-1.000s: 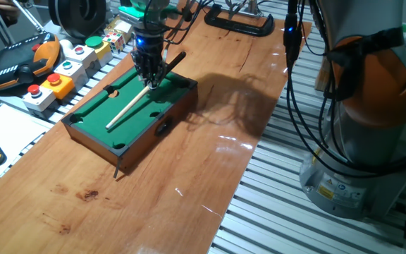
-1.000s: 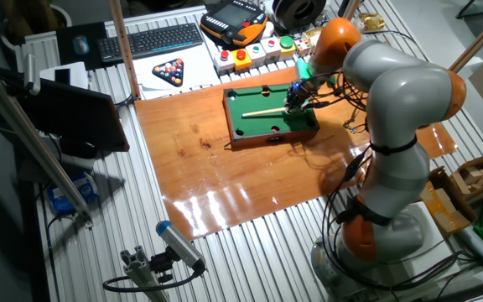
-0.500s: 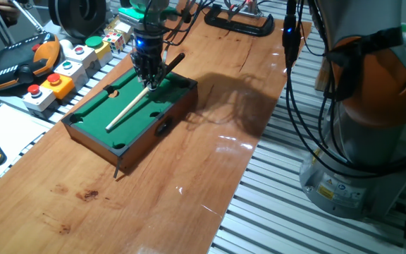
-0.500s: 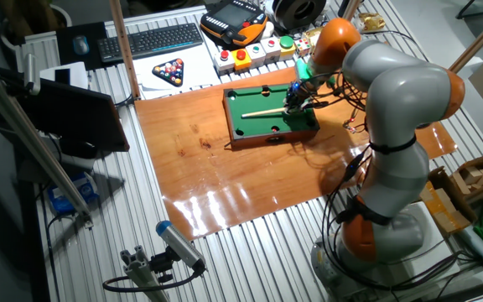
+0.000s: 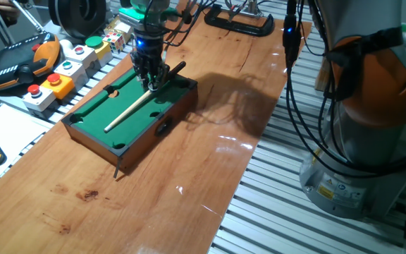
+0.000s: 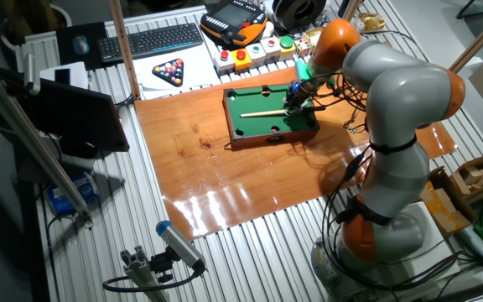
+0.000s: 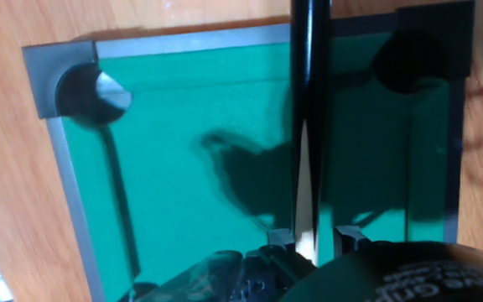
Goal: Hit the pool ball
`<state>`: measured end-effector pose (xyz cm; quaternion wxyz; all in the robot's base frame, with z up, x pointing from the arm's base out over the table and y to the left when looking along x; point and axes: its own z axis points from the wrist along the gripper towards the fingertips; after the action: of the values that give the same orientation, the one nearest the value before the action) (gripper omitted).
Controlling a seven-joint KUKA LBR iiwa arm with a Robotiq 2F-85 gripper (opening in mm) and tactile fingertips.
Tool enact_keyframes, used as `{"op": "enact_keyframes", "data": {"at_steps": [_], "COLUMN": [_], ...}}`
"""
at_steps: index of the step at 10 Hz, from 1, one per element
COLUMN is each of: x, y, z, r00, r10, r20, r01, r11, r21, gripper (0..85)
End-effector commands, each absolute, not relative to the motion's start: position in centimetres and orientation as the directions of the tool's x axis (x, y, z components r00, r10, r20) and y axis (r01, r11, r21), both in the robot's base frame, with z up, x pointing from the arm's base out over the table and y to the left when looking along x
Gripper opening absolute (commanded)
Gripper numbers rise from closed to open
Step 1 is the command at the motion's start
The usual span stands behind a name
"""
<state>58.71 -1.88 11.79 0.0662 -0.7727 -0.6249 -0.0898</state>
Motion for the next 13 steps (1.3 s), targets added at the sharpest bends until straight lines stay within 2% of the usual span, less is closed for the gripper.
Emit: {"op": "enact_keyframes", "data": {"at_steps": [1,3,4,6,13], "x": [58.6,58.3,57.6,55.9,54.8], "y": [-1.9,-2.2,-2.6,-3.1,-3.3], "z": [12.9,16.6,18.4,20.0,21.0], "r00": [0.195,0.164,0.132,0.060,-0.267], "r10": [0.959,0.970,0.977,0.986,0.962], "r20": [0.205,0.179,0.166,0.153,0.053], "r01": [0.979,0.985,0.990,0.995,0.963], "r11": [-0.203,-0.169,-0.139,-0.071,0.265], "r21": [0.016,0.015,0.030,0.067,0.039], "gripper": [33.7,25.7,16.3,0.7,0.7]}}
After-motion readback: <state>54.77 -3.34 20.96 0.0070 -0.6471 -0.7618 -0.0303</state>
